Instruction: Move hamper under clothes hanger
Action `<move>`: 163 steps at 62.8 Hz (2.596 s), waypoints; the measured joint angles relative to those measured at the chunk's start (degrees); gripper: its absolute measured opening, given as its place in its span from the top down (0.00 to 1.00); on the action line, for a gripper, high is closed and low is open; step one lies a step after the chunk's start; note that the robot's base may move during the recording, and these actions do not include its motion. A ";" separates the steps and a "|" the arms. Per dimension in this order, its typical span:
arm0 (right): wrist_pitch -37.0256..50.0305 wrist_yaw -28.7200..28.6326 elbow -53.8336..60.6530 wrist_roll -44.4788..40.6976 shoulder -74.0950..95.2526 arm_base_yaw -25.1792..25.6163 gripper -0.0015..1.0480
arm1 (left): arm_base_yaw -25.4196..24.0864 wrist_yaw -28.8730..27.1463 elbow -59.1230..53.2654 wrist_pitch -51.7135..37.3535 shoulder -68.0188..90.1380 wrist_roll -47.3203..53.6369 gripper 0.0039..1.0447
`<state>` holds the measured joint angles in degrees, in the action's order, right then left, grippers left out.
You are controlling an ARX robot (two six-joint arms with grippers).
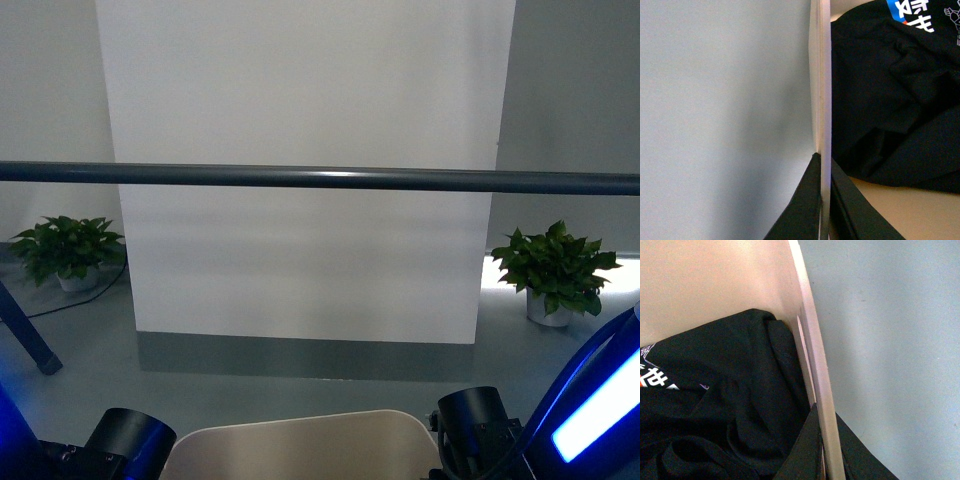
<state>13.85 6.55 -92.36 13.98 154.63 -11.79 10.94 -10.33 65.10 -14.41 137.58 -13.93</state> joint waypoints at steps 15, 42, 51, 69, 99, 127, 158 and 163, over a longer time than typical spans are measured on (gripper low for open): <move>0.00 -0.15 -0.50 -0.17 0.22 -0.02 0.97 | -0.11 0.24 0.37 0.04 0.79 -0.22 0.97; 0.09 0.04 -0.61 -0.20 0.50 -0.39 0.97 | -0.11 0.04 1.03 -0.09 1.46 0.28 0.84; 0.20 0.02 -0.61 -0.20 0.52 -0.48 0.97 | -0.04 0.72 1.07 -0.28 1.46 0.76 0.65; 0.74 -0.02 -0.59 1.97 0.72 -1.14 0.77 | 0.00 1.11 1.25 -0.57 1.46 1.25 0.27; 2.97 -1.03 0.74 3.45 0.74 -2.89 0.17 | 0.00 1.53 1.90 -2.19 1.18 1.22 0.06; 3.82 0.46 1.84 2.56 -2.38 -1.99 0.08 | 0.46 0.87 2.54 -4.31 -6.54 2.14 0.06; 4.76 4.13 4.07 -3.21 -12.79 -1.03 0.08 | 0.92 0.02 3.74 -4.26 -14.84 6.93 0.06; 5.03 4.92 4.46 -4.57 -15.06 -1.05 0.08 | 0.76 -0.11 4.79 -4.07 -16.37 7.91 0.06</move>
<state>18.87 11.46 -87.90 9.41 139.57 -12.84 11.70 -10.44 69.89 -18.48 121.21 -6.02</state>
